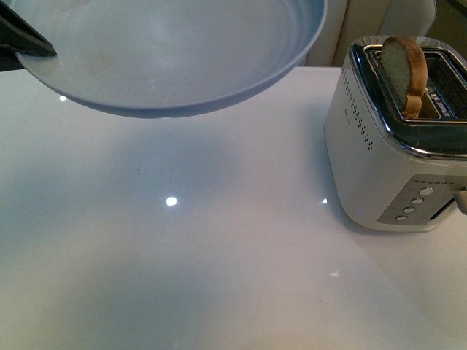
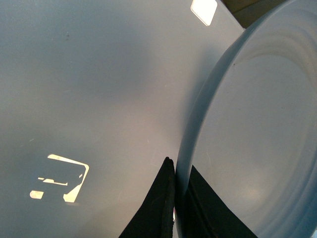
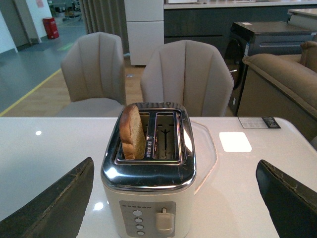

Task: Left arm holds plate, right arm toasts bread

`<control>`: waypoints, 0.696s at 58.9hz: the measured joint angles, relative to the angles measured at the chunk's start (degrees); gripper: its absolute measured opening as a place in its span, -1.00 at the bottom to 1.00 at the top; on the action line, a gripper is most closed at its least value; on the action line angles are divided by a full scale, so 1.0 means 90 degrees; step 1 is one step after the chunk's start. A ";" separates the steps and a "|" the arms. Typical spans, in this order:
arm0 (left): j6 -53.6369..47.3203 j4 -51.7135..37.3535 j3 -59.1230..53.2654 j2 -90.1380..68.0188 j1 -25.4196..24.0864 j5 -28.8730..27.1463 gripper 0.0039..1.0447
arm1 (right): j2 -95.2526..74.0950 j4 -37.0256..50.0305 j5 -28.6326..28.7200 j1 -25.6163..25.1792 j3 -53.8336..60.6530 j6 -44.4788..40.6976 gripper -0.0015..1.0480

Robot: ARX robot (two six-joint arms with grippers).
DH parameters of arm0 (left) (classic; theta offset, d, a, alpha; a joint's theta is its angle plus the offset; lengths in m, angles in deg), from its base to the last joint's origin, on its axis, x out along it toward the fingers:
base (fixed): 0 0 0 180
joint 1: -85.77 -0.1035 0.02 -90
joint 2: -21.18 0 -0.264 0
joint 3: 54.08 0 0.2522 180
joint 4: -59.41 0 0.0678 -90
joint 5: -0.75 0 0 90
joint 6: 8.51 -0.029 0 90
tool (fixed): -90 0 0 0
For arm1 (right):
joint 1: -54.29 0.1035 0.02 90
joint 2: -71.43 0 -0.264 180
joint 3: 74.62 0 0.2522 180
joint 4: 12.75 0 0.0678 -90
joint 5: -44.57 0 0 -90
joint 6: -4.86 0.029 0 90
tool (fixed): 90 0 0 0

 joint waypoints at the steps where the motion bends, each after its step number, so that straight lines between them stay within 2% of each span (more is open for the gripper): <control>1: -0.0036 -0.0012 0.0000 -0.0010 -0.0061 0.0034 -0.95 | 0.0000 0.0000 0.0000 0.0000 0.0000 0.0000 0.82; 11: -0.0612 -0.0250 -0.0007 -0.0270 -0.0937 0.0653 -0.95 | 0.0000 0.0000 0.0000 0.0000 0.0000 0.0000 0.83; 20: -0.1375 -0.0559 -0.0087 -0.0758 -0.2067 0.1188 -0.95 | 0.0002 0.0000 0.0000 0.0000 0.0000 0.0000 0.83; 29: -0.2382 -0.1107 -0.0274 -0.1751 -0.3572 0.1773 -0.95 | 0.0002 0.0000 0.0002 0.0000 0.0000 0.0000 0.83; 41: -0.3223 -0.1795 -0.0362 -0.2880 -0.4286 0.2127 -0.95 | 0.0002 0.0000 0.0000 0.0000 0.0000 0.0000 0.83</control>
